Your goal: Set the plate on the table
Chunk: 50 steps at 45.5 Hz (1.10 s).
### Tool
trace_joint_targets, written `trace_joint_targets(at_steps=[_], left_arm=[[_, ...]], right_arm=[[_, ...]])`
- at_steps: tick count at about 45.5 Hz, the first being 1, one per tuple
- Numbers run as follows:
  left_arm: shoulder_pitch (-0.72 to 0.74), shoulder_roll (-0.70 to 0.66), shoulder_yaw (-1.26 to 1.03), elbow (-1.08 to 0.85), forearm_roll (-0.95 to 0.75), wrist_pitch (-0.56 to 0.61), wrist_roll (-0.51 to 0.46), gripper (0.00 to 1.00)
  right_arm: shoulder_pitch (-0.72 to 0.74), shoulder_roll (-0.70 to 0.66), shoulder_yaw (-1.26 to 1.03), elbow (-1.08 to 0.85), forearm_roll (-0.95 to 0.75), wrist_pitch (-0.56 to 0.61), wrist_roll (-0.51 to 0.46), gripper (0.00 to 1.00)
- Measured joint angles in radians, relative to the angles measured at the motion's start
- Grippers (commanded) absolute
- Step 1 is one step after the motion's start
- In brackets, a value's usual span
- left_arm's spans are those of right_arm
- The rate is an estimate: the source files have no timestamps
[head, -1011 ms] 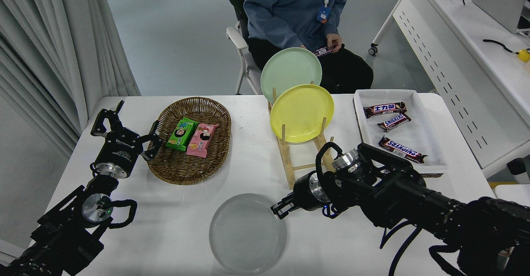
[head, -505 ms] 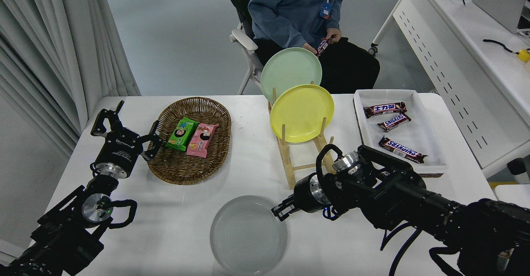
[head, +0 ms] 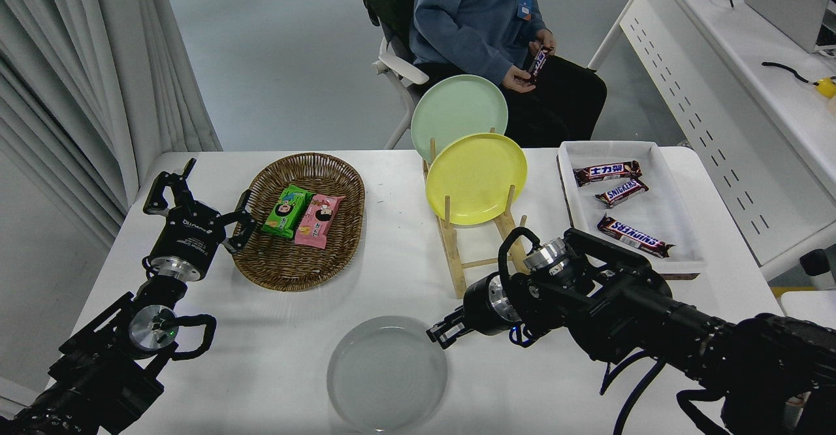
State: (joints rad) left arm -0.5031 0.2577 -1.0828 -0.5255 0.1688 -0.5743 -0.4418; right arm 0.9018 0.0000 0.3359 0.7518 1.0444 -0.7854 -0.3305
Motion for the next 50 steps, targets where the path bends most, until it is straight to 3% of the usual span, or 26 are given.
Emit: trace_joint_targets(at_steps=[11,17,27,50], left_arm=[[0.000,0.000,0.000,0.000,0.000,0.000,0.000,1.00],[0.000,0.000,0.000,0.000,0.000,0.000,0.000,1.00],[0.000,0.000,0.000,0.000,0.000,0.001,0.000,1.00],[0.000,0.000,0.000,0.001,0.000,0.001,0.000,1.00]], right_arm=[[0.004,-0.022,0.005,0.118,-0.026,0.001,-0.001,1.00],[-0.001,-0.080,0.006,0.222,-0.034,0.074,-0.001,1.00],[-0.009,-0.184,-0.011,0.339,-0.097,0.334,-0.001,1.00],[-0.028,-0.410,0.032,0.408,-0.432,0.954,0.007,1.00]])
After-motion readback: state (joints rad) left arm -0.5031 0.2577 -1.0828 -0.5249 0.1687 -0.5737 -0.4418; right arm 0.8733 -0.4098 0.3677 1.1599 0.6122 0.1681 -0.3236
